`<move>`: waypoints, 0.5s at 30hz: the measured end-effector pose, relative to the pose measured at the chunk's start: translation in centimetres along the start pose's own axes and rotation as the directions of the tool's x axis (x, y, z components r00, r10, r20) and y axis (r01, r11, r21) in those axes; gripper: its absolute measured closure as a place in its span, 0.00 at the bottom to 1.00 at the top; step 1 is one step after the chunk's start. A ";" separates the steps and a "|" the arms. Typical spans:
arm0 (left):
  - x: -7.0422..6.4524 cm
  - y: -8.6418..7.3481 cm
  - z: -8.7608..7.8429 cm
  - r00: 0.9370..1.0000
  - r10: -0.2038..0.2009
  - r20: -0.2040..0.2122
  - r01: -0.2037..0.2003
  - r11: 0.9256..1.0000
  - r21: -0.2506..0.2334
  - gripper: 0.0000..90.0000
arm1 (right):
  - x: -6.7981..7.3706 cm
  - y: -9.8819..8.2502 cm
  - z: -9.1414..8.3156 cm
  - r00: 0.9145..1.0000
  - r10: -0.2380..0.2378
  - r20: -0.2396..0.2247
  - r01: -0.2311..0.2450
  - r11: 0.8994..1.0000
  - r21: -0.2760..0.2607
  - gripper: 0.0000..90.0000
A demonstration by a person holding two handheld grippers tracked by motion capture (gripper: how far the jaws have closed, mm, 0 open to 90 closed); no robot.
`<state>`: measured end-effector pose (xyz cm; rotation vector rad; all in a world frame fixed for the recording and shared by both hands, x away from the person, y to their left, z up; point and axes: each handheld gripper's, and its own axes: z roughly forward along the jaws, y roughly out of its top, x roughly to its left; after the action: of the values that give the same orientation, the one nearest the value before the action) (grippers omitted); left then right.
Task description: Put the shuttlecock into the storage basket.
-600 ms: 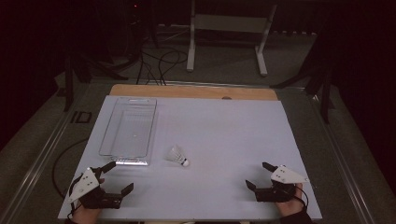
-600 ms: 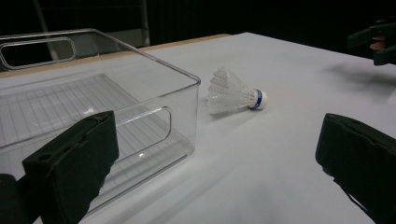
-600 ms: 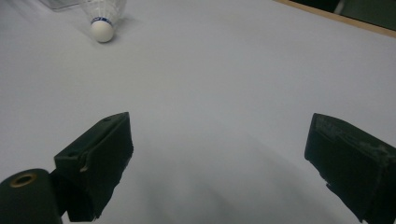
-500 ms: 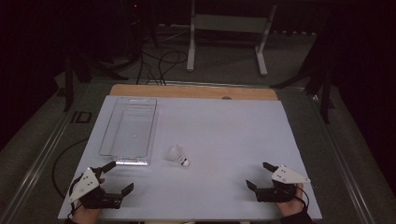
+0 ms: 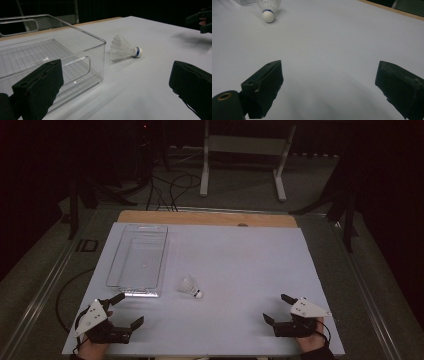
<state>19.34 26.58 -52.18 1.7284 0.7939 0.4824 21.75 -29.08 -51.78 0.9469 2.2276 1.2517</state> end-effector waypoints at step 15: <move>-0.1 1.1 -0.4 1.000 0.005 -0.001 -0.005 1.000 -0.016 0.00 | -0.1 0.0 0.1 1.000 -0.004 -0.008 0.004 1.000 -0.011 0.08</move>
<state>19.33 26.59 -51.06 1.7160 0.7848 0.4911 21.83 -29.10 -51.82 0.9340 2.2254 1.2671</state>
